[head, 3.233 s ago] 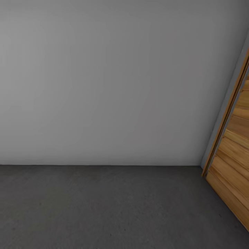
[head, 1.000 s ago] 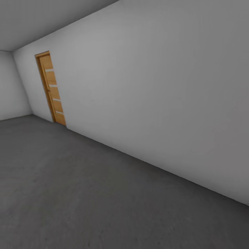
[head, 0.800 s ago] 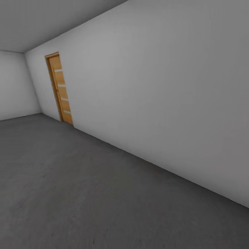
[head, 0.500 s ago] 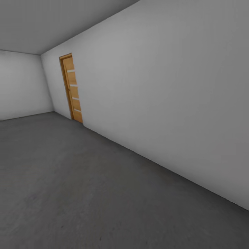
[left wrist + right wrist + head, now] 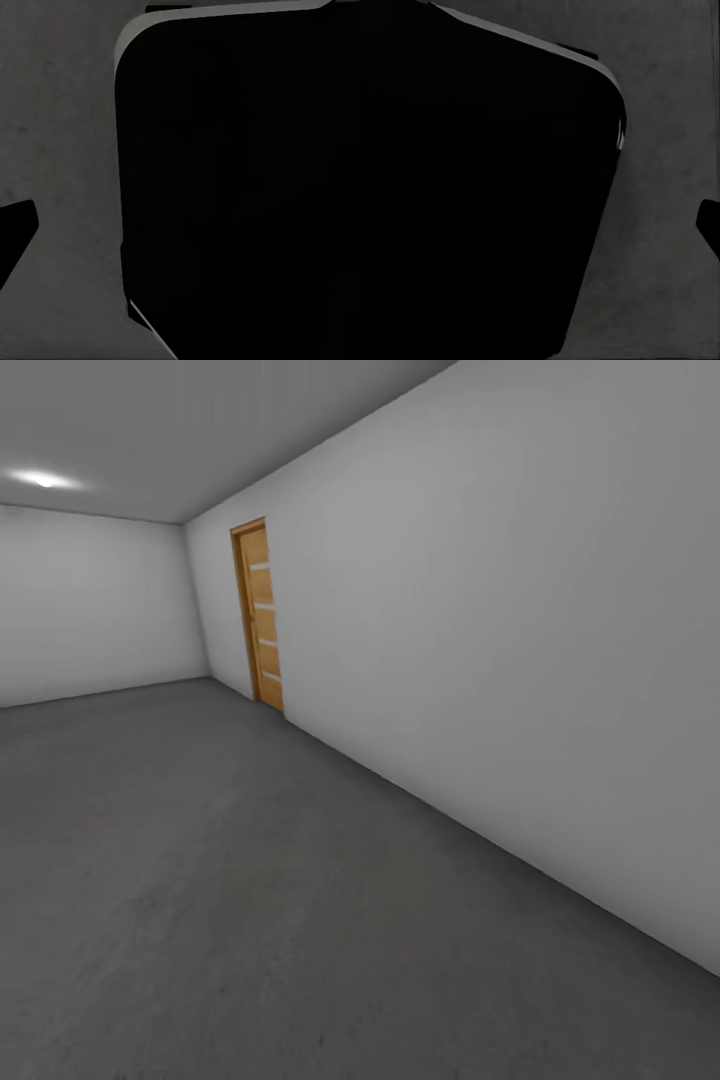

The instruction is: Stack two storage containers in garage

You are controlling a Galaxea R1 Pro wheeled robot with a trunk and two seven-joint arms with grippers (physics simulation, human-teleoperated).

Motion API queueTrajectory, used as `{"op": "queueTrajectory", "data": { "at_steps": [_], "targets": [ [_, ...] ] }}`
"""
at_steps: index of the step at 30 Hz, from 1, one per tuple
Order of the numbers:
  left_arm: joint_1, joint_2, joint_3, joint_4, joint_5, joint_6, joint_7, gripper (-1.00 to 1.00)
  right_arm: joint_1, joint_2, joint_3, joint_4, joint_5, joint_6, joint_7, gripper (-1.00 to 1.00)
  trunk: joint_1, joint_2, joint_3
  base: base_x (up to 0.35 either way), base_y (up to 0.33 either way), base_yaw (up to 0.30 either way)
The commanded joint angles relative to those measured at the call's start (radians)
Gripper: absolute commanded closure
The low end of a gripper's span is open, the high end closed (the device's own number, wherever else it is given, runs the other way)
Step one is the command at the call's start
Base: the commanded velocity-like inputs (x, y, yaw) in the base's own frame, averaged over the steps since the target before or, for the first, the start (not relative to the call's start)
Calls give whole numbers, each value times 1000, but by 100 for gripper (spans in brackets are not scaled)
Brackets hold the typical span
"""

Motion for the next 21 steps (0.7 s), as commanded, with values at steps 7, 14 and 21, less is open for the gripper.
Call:
{"op": "queueTrajectory", "data": {
  "at_steps": [7,14,21],
  "targets": [
    [0,0,1,-1,0,-1,0,-100,0,7,11,0,-100,-4,-10,-100,0,0,-1,0,0,291],
    [0,0,-1,-1,0,-1,0,-100,0,5,10,0,-107,-4,-10,-100,0,0,-1,0,0,290],
    [0,0,0,-1,0,-1,0,-100,0,6,15,0,-105,-3,-9,-100,0,0,-1,0,0,188]
  ]
}}
